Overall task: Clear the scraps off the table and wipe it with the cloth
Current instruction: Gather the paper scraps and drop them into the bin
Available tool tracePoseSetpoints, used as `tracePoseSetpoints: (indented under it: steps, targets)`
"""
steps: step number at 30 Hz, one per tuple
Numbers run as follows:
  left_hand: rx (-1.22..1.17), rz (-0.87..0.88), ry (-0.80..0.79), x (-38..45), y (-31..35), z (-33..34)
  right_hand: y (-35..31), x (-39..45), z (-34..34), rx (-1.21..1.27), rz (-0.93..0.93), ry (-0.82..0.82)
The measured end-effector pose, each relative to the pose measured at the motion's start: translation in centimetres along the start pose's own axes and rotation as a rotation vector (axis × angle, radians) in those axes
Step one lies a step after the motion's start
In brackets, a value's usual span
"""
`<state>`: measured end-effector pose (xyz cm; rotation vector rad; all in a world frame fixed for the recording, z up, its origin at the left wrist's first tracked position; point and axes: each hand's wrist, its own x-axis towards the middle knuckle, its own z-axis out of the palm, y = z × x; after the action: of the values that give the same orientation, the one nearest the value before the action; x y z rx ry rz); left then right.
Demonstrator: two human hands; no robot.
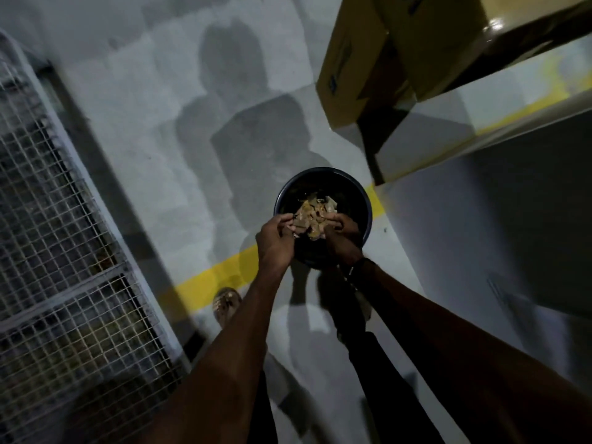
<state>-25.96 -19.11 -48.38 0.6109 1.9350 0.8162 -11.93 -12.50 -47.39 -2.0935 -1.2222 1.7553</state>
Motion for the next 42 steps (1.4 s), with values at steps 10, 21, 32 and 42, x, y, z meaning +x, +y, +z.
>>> tracePoseSetpoints:
  steps: [10, 21, 32, 42]
  targets:
    - [-0.028, 0.086, 0.011, -7.7, 10.9, -4.3, -4.1, -11.5, -5.2, 0.173, -0.115, 0.164]
    - [0.046, 0.278, -0.171, -24.9, 30.7, -10.7, -16.2, -36.2, -14.7, 0.448, -0.213, 0.310]
    - [0.095, 0.521, -0.471, -36.2, 44.2, -8.8, -18.1, -51.0, -24.4, 0.827, -0.357, 0.610]
    - [0.140, 0.707, -0.705, -44.5, 48.8, 3.4, -9.6, -56.1, -35.2, 1.064, -0.327, 0.961]
